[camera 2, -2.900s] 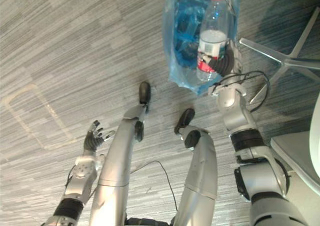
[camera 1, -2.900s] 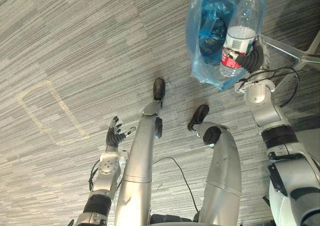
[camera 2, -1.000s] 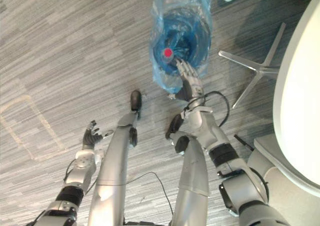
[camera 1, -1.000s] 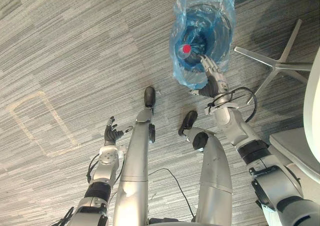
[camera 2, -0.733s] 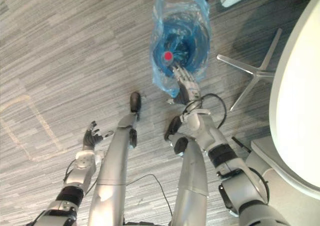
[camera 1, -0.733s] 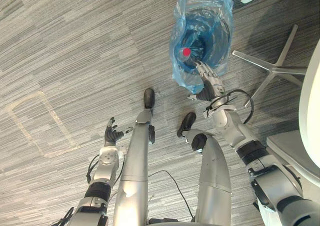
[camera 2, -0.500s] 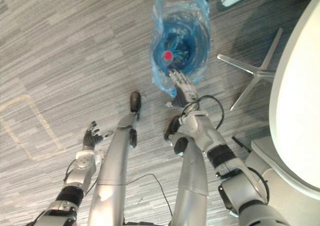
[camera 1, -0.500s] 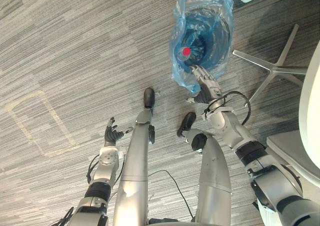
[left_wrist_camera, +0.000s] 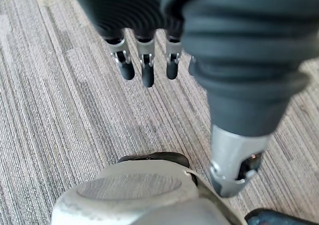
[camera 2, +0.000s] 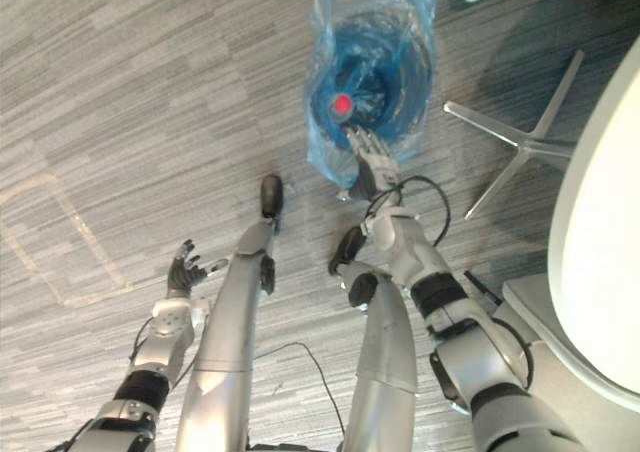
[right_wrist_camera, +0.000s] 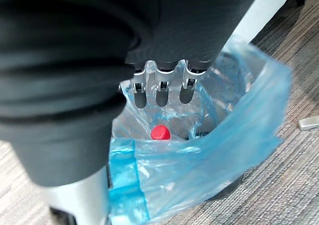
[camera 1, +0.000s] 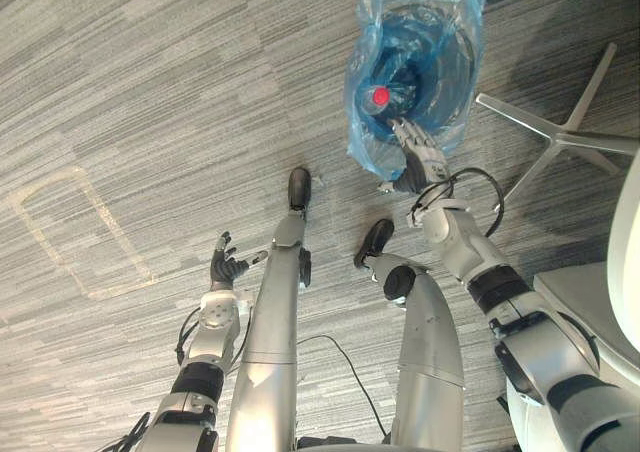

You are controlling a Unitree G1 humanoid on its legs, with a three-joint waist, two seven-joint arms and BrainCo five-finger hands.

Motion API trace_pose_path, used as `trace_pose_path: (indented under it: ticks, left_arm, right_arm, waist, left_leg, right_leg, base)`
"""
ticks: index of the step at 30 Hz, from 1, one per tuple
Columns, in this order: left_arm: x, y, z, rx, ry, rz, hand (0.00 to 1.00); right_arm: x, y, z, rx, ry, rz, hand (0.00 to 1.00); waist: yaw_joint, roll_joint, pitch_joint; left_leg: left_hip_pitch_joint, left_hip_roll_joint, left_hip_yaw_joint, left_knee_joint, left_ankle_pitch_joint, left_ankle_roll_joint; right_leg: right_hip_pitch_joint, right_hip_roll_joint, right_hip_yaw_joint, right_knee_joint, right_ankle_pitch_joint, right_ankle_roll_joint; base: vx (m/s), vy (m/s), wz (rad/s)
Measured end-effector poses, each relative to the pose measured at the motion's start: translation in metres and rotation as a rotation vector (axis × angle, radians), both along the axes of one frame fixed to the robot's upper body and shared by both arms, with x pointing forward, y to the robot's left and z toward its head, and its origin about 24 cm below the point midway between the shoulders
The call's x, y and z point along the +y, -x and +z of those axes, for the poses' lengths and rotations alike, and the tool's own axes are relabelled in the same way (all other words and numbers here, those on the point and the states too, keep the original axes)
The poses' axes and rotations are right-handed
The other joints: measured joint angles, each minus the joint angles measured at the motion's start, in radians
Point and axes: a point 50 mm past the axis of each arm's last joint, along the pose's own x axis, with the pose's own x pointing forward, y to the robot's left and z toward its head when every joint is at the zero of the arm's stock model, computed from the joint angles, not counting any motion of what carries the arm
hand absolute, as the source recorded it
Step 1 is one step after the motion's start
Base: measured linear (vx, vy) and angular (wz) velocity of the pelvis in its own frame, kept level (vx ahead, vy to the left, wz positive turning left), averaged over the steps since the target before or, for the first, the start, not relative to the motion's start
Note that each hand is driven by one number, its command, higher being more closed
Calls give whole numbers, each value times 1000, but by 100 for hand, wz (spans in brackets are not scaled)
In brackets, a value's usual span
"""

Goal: Gather rubbish on tea table into small bin, then transfer packed bag to large trash can.

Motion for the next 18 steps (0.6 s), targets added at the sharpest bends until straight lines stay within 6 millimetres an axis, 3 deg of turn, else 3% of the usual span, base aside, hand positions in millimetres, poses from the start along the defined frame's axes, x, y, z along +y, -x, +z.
trace_pose_path:
  ticks: [6, 7, 18]
  left_arm:
    - [-6, -3, 7, -40, 46, -4, 0]
    - [-7, -4, 8, -44, 53, -4, 0]
    - [-13, -8, 14, -75, 61, -26, 0]
  right_arm:
    - [-3, -7, 7, 5, 9, -30, 0]
    - [-3, -8, 9, 7, 13, -35, 100]
    - [4, -12, -1, 75, 2, -42, 100]
  waist:
    - [11, 1, -1]
    - [12, 1, -1]
    - [16, 6, -3]
  left_leg:
    - [-35, -13, -7, 0, -14, -7]
    - [-43, -15, -9, 0, -11, -5]
    - [-72, -33, -28, 27, -2, -15]
  right_leg:
    - [-34, -16, -8, 23, -24, -3]
    - [-40, -19, -13, 25, -26, -5]
    - [-64, -36, -19, 73, -51, -4]
  base:
    - [-33, 15, 14]
    - [-40, 20, 15]
    - [-30, 15, 11]
